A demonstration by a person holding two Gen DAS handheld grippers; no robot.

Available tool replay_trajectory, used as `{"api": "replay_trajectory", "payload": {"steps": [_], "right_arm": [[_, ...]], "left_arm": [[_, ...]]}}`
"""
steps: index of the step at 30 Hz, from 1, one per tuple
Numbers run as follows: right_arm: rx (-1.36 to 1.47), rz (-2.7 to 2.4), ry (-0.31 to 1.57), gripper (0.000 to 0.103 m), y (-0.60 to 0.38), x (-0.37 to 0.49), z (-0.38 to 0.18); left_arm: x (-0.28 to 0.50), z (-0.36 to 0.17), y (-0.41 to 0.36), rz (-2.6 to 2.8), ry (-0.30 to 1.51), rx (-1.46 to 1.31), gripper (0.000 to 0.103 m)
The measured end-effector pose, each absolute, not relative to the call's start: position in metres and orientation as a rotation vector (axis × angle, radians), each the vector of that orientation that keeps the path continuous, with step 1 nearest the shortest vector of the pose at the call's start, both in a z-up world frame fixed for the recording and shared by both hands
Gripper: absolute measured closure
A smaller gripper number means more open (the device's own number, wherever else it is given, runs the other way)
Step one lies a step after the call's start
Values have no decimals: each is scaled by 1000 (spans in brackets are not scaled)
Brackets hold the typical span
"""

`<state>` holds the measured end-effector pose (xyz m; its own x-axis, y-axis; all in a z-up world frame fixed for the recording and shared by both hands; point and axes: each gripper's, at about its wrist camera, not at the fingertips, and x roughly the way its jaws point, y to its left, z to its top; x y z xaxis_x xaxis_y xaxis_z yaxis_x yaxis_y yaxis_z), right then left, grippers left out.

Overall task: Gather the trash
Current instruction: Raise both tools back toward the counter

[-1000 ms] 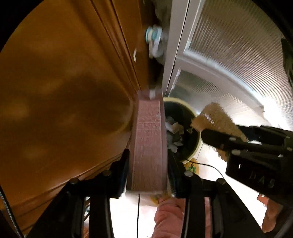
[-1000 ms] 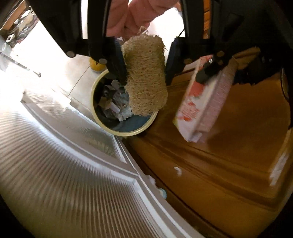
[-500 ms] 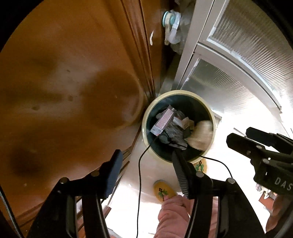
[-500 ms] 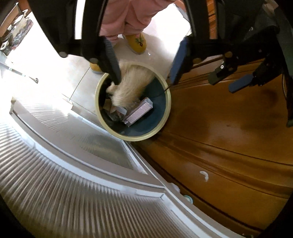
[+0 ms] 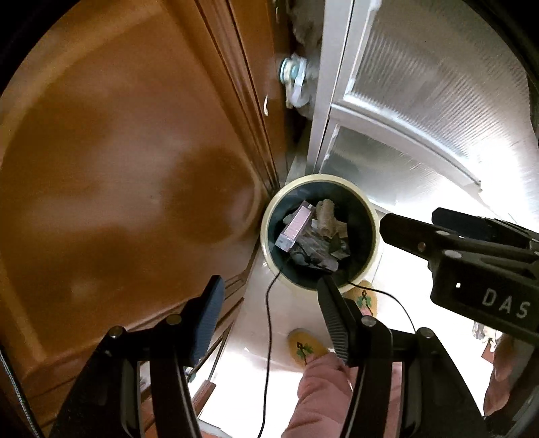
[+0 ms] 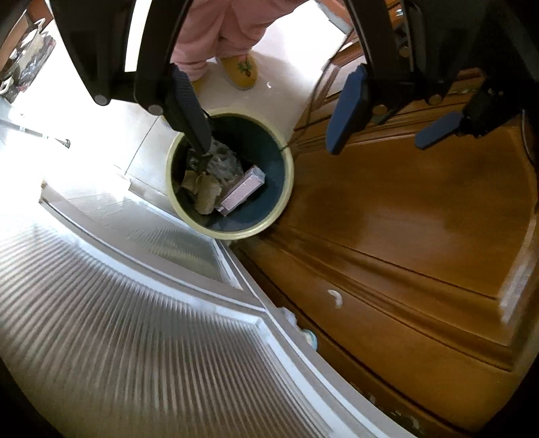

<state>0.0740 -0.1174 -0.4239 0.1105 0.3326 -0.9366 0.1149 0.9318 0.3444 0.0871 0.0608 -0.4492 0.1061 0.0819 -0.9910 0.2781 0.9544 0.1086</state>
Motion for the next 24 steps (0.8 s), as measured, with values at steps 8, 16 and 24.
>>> {"api": "replay_trajectory", "payload": {"steps": [8,16,24], "right_arm": [[409,202,1359,32,-120,58,-321],[396,190,1204,32,-128,50,-205],[402,168,982,32,-136,33,-92]], "left_arm": [[73,-344,57,-192,1354,288,47],[61,-208,55,-273,1135,252,47],[53,-111,56,-351,959,228,47]]}}
